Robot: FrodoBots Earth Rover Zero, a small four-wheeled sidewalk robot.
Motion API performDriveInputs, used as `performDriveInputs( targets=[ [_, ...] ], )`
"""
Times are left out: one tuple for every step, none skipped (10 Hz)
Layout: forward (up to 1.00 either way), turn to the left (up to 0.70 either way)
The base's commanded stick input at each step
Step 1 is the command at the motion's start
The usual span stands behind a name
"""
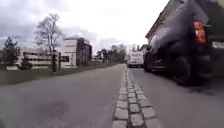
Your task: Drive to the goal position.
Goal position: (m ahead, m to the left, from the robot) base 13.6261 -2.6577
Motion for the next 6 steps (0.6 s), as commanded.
performDriveInputs(
  targets=[
    [0.85, 0.00],
    [0.85, 0.00],
    [0.85, 0.00],
    [0.85, 0.00],
    [0.85, 0.00],
    [0.85, 0.00]
  ],
)
